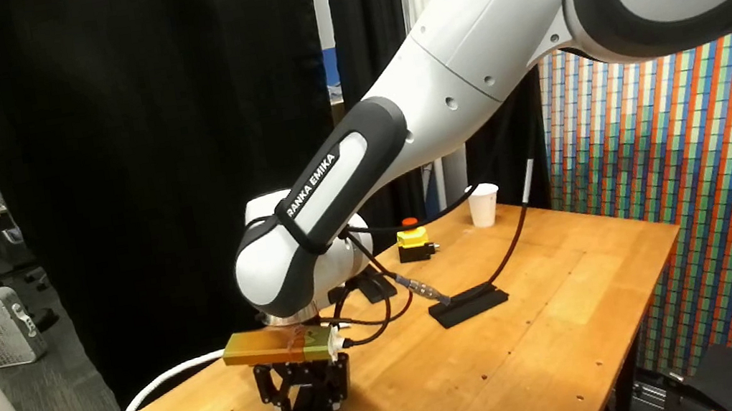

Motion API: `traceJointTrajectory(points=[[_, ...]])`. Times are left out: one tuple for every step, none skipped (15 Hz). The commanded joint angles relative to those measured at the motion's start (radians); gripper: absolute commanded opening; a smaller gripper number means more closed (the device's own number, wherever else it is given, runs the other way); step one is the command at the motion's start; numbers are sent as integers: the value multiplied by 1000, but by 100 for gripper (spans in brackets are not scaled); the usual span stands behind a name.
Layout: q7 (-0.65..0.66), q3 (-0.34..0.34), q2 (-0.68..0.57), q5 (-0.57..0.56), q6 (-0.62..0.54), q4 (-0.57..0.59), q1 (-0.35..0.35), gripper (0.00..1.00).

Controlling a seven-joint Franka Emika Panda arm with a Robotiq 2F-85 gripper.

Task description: Connect the black pads together

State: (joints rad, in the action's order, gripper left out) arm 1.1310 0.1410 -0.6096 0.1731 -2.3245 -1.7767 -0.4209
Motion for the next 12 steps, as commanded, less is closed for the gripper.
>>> traceJointTrajectory(points=[[65, -41, -113, -66, -45, 1, -43, 45], [73, -40, -112, -69, -48, -1, -44, 45], [80, -41, -110, -73, -52, -3, -46, 45], [86, -42, -109, -76, -53, -4, -47, 45], [69, -36, -108, -77, -60, -8, -41, 45], [66, -36, -108, -81, -63, -8, -41, 45], [48, -29, -110, -78, -69, -7, -35, 45], [29, -22, -112, -73, -73, -5, -29, 45], [26, -21, -115, -75, -74, -1, -31, 45], [25, -22, -116, -76, -72, 2, -32, 45], [26, -23, -119, -77, -71, 6, -33, 45], [22, -21, -121, -76, -74, 8, -33, 45]])
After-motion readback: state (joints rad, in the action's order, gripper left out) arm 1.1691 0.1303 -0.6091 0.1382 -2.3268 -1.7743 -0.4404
